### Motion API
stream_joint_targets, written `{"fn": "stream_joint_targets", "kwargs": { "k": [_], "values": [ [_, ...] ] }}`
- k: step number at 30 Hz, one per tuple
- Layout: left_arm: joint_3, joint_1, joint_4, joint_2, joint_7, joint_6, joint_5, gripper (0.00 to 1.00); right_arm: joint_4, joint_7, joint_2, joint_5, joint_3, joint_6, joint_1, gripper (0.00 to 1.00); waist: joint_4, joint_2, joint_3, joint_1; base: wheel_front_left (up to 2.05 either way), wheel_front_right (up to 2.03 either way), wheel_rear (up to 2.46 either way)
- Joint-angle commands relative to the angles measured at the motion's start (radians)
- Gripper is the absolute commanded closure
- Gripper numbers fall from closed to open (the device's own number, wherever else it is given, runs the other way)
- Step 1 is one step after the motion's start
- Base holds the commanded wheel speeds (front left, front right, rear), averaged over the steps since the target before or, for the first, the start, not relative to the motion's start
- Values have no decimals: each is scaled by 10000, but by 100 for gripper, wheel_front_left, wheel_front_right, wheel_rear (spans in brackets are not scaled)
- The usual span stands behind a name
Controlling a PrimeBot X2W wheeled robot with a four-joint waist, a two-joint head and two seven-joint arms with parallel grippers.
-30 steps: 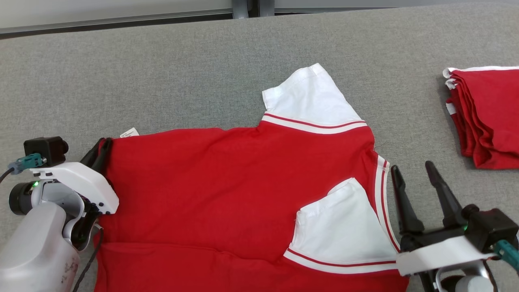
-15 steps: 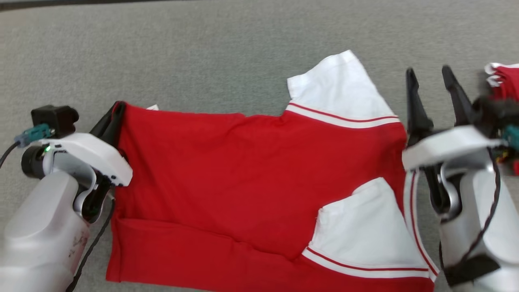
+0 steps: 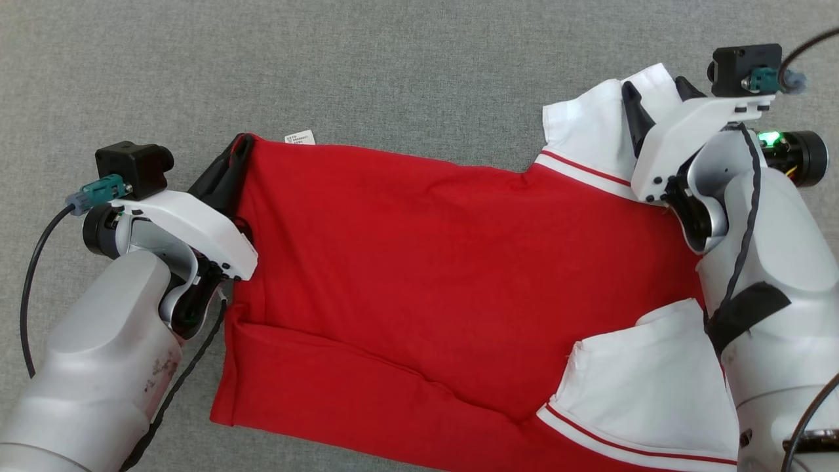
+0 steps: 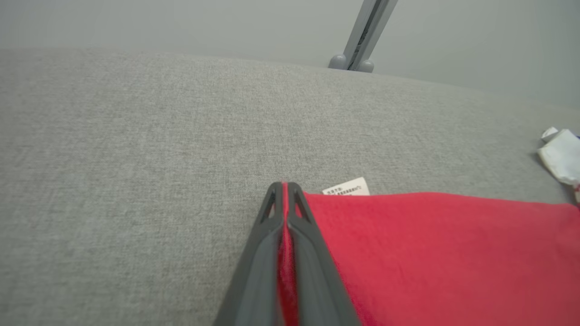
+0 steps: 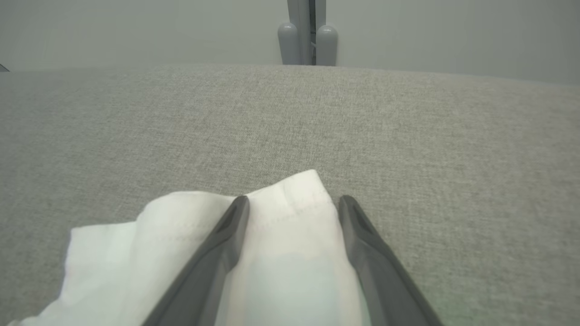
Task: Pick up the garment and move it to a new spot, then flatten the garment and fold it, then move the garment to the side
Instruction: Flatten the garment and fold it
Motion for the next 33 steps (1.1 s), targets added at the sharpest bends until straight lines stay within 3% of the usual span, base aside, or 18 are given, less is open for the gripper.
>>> {"fn": "stream_joint_targets", "kwargs": {
  "k": [1, 2, 4, 5, 12, 19, 24, 33],
  "values": [
    [-29, -192, 39, 55, -58, 3, -73, 100, 85, 68, -35, -74, -11, -4, -102, 0, 8, 0, 7, 0, 0, 0, 0],
    [-104, -226, 53, 76, -97, 3, -153, 100, 264, 174, -33, -93, -7, -4, -197, 0, 19, 0, 13, 0, 0, 0, 0],
    [-211, -260, 62, 144, -182, 3, -299, 100, 507, 282, -31, -134, 39, -4, -375, 60, 25, 0, 20, 0, 0, 0, 0],
    [-261, -260, 55, 175, -208, 3, -361, 100, 548, 238, -29, -124, 42, -4, -470, 100, 26, 0, 18, 0, 0, 0, 0],
    [-321, -165, -176, 622, -401, 5, -721, 100, 5, -837, -103, -53, 73, -4, -532, 100, -104, 0, -229, 0, 0, 0, 0],
    [135, 377, -916, 1147, -438, 4, -818, 100, -1497, -1394, -102, 541, 397, -4, 547, 100, -364, 0, -657, 0, 0, 0, 0],
    [710, 1169, -1593, 1411, -433, 4, -905, 100, -3300, -1529, -75, 1328, 558, -4, 2178, 100, -581, 0, -991, 0, 0, 0, 0],
    [1830, 3235, -2800, 1700, -434, 222, -446, 100, -6827, -1176, -26, 3658, 544, -3, 6653, 100, -1049, 0, -1716, 0, 0, 0, 0]
  ]
}}
